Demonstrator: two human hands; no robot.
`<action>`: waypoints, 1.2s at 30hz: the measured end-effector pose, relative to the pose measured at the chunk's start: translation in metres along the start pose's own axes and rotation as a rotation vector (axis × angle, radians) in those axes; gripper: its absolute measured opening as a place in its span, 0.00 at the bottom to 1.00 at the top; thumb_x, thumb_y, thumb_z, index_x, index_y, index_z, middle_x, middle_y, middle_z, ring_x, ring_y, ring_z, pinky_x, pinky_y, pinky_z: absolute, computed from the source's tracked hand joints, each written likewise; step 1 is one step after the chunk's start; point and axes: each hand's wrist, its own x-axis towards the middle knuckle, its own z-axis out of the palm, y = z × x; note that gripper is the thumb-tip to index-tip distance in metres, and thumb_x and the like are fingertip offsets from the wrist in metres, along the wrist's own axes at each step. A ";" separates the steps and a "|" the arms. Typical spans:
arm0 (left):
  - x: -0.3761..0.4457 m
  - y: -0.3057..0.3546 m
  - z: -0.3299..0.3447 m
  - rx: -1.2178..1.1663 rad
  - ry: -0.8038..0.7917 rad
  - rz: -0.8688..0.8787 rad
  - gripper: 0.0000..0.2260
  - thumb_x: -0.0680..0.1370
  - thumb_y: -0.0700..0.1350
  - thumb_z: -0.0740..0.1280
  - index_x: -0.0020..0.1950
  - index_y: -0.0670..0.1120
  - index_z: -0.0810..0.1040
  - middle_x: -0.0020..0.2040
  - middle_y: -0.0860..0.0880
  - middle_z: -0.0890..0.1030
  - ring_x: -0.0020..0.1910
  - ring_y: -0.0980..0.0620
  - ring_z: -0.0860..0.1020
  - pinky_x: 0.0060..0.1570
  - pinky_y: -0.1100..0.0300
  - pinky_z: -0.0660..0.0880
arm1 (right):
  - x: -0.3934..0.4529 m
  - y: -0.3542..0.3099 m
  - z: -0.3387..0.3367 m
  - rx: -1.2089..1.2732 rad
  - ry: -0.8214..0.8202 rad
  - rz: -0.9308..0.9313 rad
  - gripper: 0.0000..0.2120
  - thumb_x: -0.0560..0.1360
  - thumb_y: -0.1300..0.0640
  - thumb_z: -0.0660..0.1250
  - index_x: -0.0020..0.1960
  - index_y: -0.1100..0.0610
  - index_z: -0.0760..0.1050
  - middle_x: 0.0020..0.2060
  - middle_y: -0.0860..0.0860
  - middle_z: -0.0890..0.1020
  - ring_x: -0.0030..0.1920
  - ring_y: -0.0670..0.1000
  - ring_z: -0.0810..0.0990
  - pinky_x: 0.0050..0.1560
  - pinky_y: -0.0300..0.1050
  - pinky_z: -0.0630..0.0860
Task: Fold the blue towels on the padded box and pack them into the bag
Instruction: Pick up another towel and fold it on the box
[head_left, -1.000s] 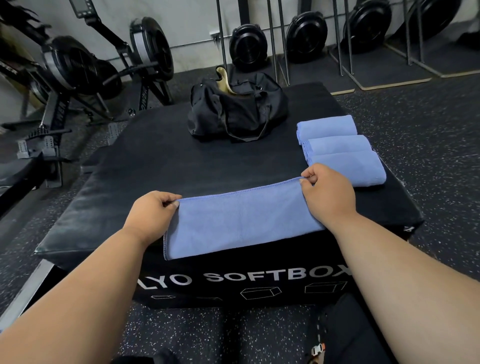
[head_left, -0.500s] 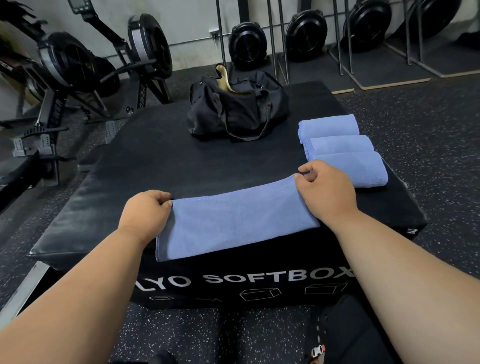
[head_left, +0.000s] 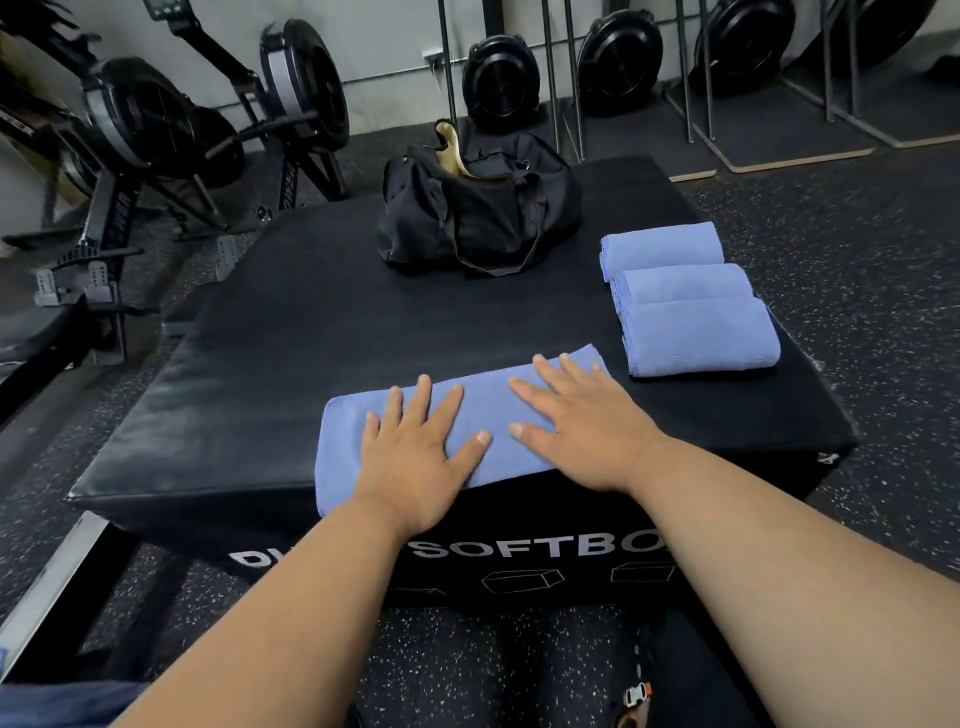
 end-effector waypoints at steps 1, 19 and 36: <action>-0.002 -0.004 -0.003 0.015 -0.004 -0.024 0.35 0.80 0.73 0.44 0.85 0.63 0.45 0.86 0.55 0.40 0.85 0.44 0.39 0.82 0.40 0.40 | 0.000 -0.001 -0.001 -0.006 0.002 -0.002 0.33 0.83 0.31 0.47 0.85 0.40 0.48 0.86 0.49 0.45 0.85 0.55 0.41 0.83 0.58 0.42; -0.005 -0.093 -0.017 -0.097 0.051 -0.254 0.31 0.87 0.60 0.51 0.87 0.49 0.50 0.87 0.51 0.50 0.86 0.44 0.47 0.82 0.40 0.48 | -0.003 0.007 -0.013 0.203 0.227 0.264 0.30 0.82 0.42 0.65 0.81 0.48 0.66 0.83 0.57 0.58 0.78 0.61 0.64 0.75 0.54 0.65; -0.004 -0.088 -0.001 -0.226 0.314 -0.301 0.25 0.84 0.56 0.59 0.82 0.56 0.67 0.84 0.47 0.62 0.83 0.44 0.58 0.80 0.40 0.52 | 0.012 -0.006 -0.020 0.200 0.311 0.393 0.15 0.75 0.63 0.62 0.59 0.51 0.70 0.48 0.50 0.75 0.43 0.57 0.75 0.39 0.49 0.68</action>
